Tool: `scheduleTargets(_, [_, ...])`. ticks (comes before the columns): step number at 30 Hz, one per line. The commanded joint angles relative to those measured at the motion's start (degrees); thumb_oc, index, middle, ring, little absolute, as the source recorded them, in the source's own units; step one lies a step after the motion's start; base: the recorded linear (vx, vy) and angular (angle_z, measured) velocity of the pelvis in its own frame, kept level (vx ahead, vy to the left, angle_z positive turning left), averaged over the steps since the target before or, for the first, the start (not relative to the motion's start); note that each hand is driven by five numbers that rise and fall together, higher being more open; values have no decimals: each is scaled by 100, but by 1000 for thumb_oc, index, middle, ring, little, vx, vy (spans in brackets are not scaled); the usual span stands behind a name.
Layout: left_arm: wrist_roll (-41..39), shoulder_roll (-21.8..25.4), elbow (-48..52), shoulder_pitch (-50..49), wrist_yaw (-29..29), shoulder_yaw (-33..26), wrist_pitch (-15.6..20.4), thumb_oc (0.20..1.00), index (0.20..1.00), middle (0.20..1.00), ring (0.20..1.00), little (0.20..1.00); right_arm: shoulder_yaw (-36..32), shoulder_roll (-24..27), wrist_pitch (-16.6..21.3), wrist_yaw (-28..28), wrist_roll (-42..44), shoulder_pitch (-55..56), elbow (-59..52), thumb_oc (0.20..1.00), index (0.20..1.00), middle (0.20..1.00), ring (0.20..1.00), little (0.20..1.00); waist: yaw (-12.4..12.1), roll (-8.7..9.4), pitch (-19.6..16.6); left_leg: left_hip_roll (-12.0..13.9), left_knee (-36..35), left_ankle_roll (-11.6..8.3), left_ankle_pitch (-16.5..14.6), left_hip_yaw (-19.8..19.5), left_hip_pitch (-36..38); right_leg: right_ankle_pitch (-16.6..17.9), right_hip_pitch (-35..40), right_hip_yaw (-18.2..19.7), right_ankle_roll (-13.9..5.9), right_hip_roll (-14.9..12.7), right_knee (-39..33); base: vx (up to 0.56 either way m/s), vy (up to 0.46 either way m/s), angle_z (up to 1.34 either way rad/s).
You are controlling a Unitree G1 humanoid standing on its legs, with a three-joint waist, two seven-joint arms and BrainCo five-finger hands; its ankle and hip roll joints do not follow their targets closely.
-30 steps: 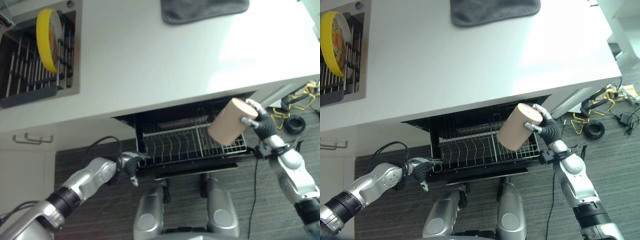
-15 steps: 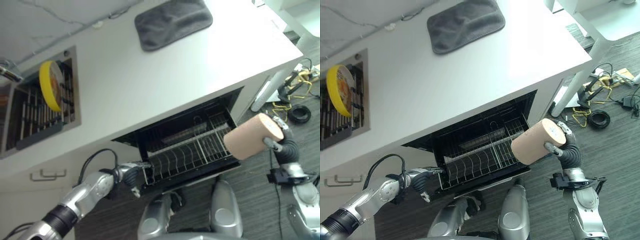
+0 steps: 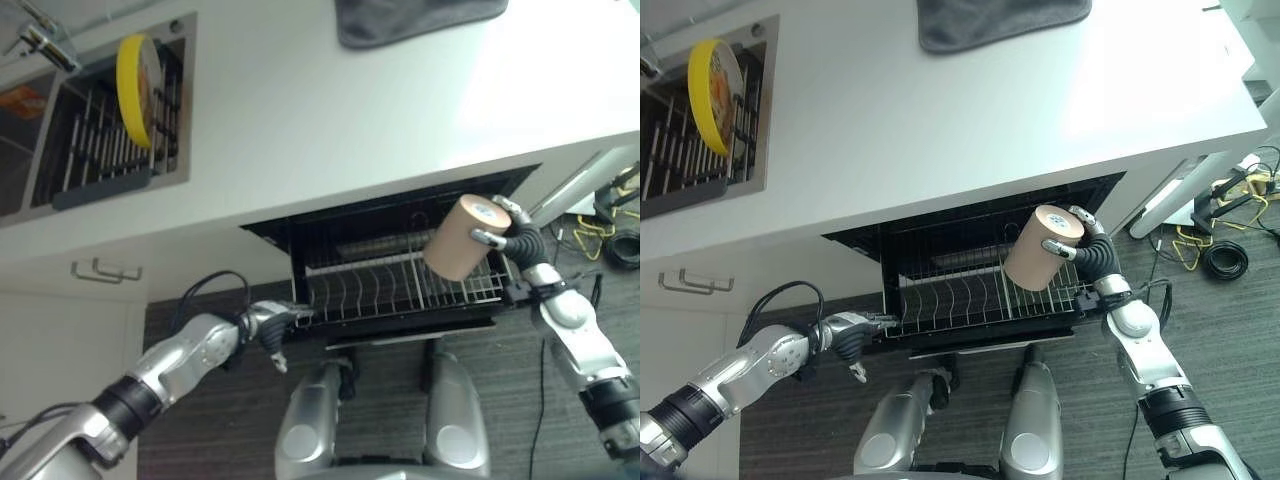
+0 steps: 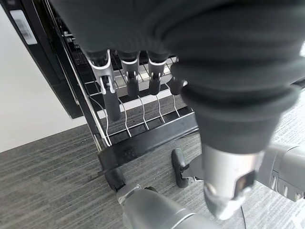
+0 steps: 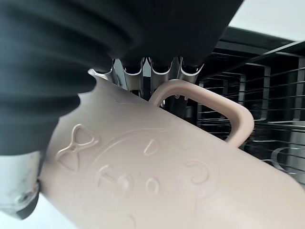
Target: Place the dishes in the dishwasher.
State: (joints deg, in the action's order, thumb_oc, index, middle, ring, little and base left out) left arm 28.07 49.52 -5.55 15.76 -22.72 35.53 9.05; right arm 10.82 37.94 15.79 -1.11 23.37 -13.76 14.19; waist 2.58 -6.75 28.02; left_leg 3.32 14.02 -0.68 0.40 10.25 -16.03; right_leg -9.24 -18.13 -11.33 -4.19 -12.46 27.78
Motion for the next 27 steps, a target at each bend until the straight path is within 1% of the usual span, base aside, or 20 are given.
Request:
scheduleTargets(1, [-107, 277, 178, 67, -138, -168, 80, 1000, 1000, 1000, 1000, 1000, 20, -122, -5, -259, -203, -367, 80, 200, 200, 200, 200, 200, 33, 119, -191, -5, 590, -2, -743, -115, 360, 317, 580, 372, -456, -75, -817, -6, -47, 20])
scheduleTargets(3, [-96, 244, 141, 134, -169, -119, 93, 1000, 1000, 1000, 1000, 1000, 45, -148, -74, -351, -367, -475, 312, 200, 200, 200, 200, 200, 5, 124, -214, -16, 557, -2, -731, -151, 397, 320, 623, 382, -439, -44, -841, 20, -30, 16])
scheduleTargets(4, [-96, 221, 116, 172, -199, -93, 98, 1000, 1000, 1000, 1000, 1000, 51, -145, -179, -489, -532, -536, 436, 200, 200, 200, 200, 200, -9, 128, -235, -19, 538, -2, -723, -170, 422, 324, 653, 393, -429, -25, -862, 39, -26, 21])
scheduleTargets(5, [-85, 208, 106, 199, -232, -77, 94, 1000, 1000, 1000, 1000, 1000, 38, -141, -313, -508, -653, -587, 521, 200, 200, 200, 200, 200, -11, 135, -253, -24, 528, -5, -724, -195, 440, 322, 669, 414, -432, -5, -872, 57, -35, 18])
scheduleTargets(6, [-77, 191, 88, 270, -281, -24, 100, 1000, 1000, 1000, 1000, 1000, 71, -137, -593, -724, -850, -799, 735, 200, 200, 200, 200, 200, -33, 139, -265, -30, 510, 2, -724, -227, 465, 323, 695, 451, -410, 27, -896, 65, -41, 15])
scheduleTargets(7, [-68, 148, 40, 353, -286, 46, 83, 1000, 1000, 1000, 1000, 1000, 111, -164, -775, -823, -1033, -976, 998, 200, 200, 200, 200, 200, -46, 141, -274, -17, 462, -10, -706, -242, 494, 326, 719, 460, -394, 56, -927, 55, -35, 9])
scheduleTargets(12, [-30, 105, -151, 707, -303, 241, 107, 1000, 1000, 1000, 1000, 1000, 196, -129, -1073, -1026, -1523, -1574, 1817, 200, 200, 200, 200, 200, -116, 109, -183, 14, 397, -38, -657, -240, 439, 369, 649, 447, -371, 58, -966, -13, -14, 7])
scheduleTargets(16, [29, 133, -259, 1022, -288, 391, 43, 1000, 1000, 1000, 1000, 1000, 341, -19, -1042, -1214, -2284, -2121, 2292, 200, 200, 200, 200, 200, -171, 74, -49, 18, 370, -51, -614, -254, 327, 427, 511, 447, -368, 48, -967, -66, -4, 4])
scheduleTargets(17, [23, 142, -295, 1102, -277, 426, 48, 1000, 1000, 1000, 1000, 1000, 402, 10, -1088, -1204, -2356, -2258, 2375, 200, 200, 200, 200, 200, -182, 71, -24, 16, 370, -56, -605, -258, 297, 440, 479, 446, -369, 47, -967, -121, -12, 6])
scheduleTargets(18, [3, 169, -399, 1354, -262, 518, 117, 1000, 1000, 1000, 1000, 1000, 547, 81, -1189, -1178, -2405, -2618, 2596, 200, 200, 200, 200, 200, -216, 68, 48, 10, 381, -70, -574, -270, 192, 472, 377, 438, -368, 39, -953, -121, -13, 6])
scheduleTargets(21, [19, 191, -454, 1600, -261, 610, 173, 1000, 1000, 1000, 1000, 1000, 721, 156, -1281, -1189, -2377, -2968, 2859, 200, 200, 200, 200, 200, -258, 50, 132, 3, 387, -79, -534, -291, 77, 509, 243, 430, -356, 39, -914, -94, -7, 3])
scheduleTargets(24, [-46, 152, -453, 1748, -300, 674, 115, 1000, 1000, 1000, 1000, 1000, 809, 132, -1294, -1259, -2284, -3130, 3035, 200, 200, 200, 200, 200, -265, 27, 177, -17, 384, -79, -530, -312, 20, 512, 168, 442, -345, 44, -891, -42, 10, 1])
scheduleTargets(27, [-74, 118, -422, 1831, -420, 735, 204, 1000, 1000, 1000, 1000, 1000, 839, 100, -1211, -1216, -2323, -3223, 3170, 200, 200, 200, 200, 200, -277, -21, 178, -43, 373, -82, -521, -324, -39, 512, 79, 441, -338, 24, -855, -12, 7, -1])
